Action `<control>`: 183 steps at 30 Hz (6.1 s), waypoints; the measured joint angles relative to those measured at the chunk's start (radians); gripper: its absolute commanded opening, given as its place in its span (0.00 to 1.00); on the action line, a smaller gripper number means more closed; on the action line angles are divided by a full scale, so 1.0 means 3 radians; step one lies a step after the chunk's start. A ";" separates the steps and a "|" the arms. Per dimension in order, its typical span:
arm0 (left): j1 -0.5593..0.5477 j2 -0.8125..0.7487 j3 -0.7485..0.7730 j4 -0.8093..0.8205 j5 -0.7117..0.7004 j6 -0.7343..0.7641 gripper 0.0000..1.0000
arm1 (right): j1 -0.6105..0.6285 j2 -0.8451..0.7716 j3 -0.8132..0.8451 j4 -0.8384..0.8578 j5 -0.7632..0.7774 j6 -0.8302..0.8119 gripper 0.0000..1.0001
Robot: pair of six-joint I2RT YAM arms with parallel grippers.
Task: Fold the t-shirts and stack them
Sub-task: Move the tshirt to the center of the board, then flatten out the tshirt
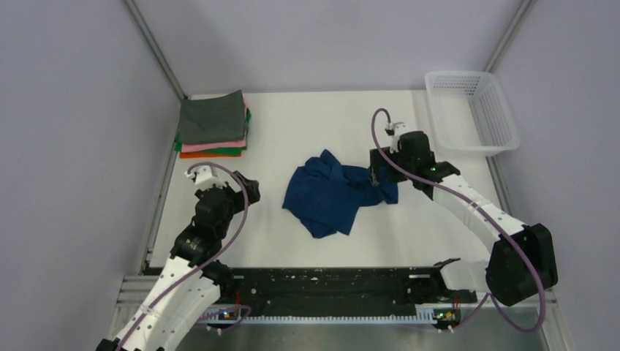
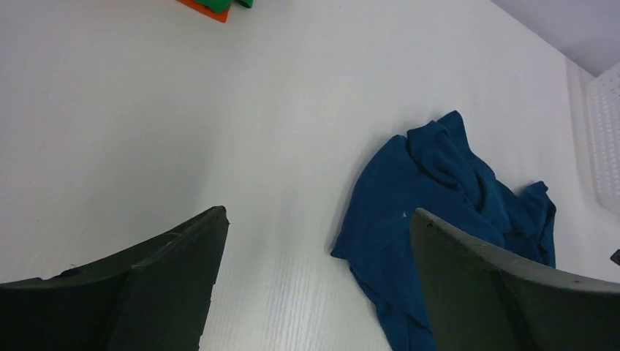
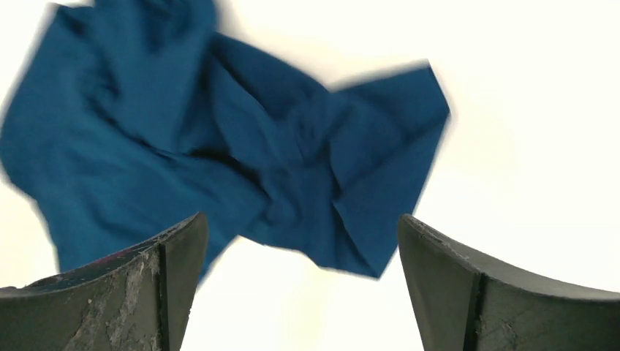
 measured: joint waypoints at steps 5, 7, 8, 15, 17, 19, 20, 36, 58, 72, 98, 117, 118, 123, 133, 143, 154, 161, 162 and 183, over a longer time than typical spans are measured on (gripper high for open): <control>0.0000 0.0276 0.0112 -0.0079 0.0098 -0.0055 0.99 | 0.0001 -0.0435 -0.0432 0.0018 0.0554 0.0326 0.99; 0.0000 0.0443 0.0159 -0.0069 0.0299 -0.0076 0.99 | 0.0001 -0.0750 -0.0554 0.0076 0.0660 0.0454 0.99; 0.0000 0.0534 0.0164 -0.0036 0.0430 -0.0100 0.98 | 0.0001 -0.0903 -0.0621 0.0116 0.0712 0.0521 0.99; 0.0000 0.1245 0.0072 0.0367 0.1254 -0.0275 0.91 | 0.0001 -0.1378 -0.1125 0.0235 0.1101 0.0884 0.99; 0.0000 0.1437 0.0072 0.0450 0.1339 -0.0295 0.88 | 0.0001 -0.1369 -0.1218 0.0231 0.1150 0.0937 0.99; 0.0000 0.1637 0.0076 0.0523 0.1403 -0.0298 0.85 | 0.0001 -0.1334 -0.1261 0.0231 0.1205 0.0982 0.98; 0.0000 0.1740 0.0085 0.0552 0.1434 -0.0298 0.83 | 0.0000 -0.1301 -0.1265 0.0237 0.1230 0.0999 0.99; -0.0011 0.2884 0.0398 0.0764 0.1638 -0.0298 0.38 | -0.0501 -0.0085 -0.1148 0.0554 0.1006 0.1335 0.85; -0.0076 0.2714 0.0605 0.0692 0.1492 -0.0253 0.00 | -0.0492 0.1101 -0.0502 0.1039 0.0753 0.1109 0.25; -0.0092 0.2122 0.0666 0.0285 0.1151 -0.0122 0.00 | -0.0159 0.0577 -0.0537 0.0884 0.1382 0.1007 0.00; -0.0128 0.0196 0.3134 -0.0184 0.1549 0.0587 0.00 | -0.0104 -0.2318 0.1204 0.0623 0.0916 0.0224 0.00; -0.0090 0.0314 0.4027 -0.0262 0.2118 0.0676 0.00 | -0.0104 -0.2435 0.1790 0.0425 0.0296 0.0156 0.00; -0.0081 0.0322 0.4031 -0.0272 0.2079 0.0676 0.00 | -0.0104 -0.2433 0.1804 0.0422 0.0300 0.0146 0.00; -0.0065 0.0491 0.3841 -0.0328 0.1612 0.0696 0.00 | -0.0104 -0.2276 0.1756 0.0472 0.0506 0.0089 0.00; -0.0027 0.2557 0.3328 -0.0160 -0.0011 0.1001 0.00 | -0.0154 -0.0595 0.1122 0.1109 0.1499 -0.0225 0.00; 0.0228 0.5402 0.4548 -0.0352 -0.0145 0.1259 0.99 | -0.0542 0.1809 0.1291 0.1635 0.1517 -0.0284 0.94; 0.0226 0.5315 0.4651 -0.0326 0.0305 0.1170 0.99 | -0.0487 0.1675 0.1390 0.1385 0.1418 -0.0136 0.99; 0.0168 0.4612 0.3502 -0.0098 0.1054 0.0811 0.99 | -0.0041 0.0512 0.0273 0.1029 0.1092 0.0362 0.99; 0.0130 0.4506 0.3312 -0.0084 0.1172 0.0731 0.99 | 0.0019 0.0392 0.0086 0.0997 0.1012 0.0449 0.99; -0.0576 0.3763 0.1518 0.0231 0.1104 -0.0557 0.99 | 0.0425 0.0343 -0.1171 0.1041 0.0591 0.1277 0.95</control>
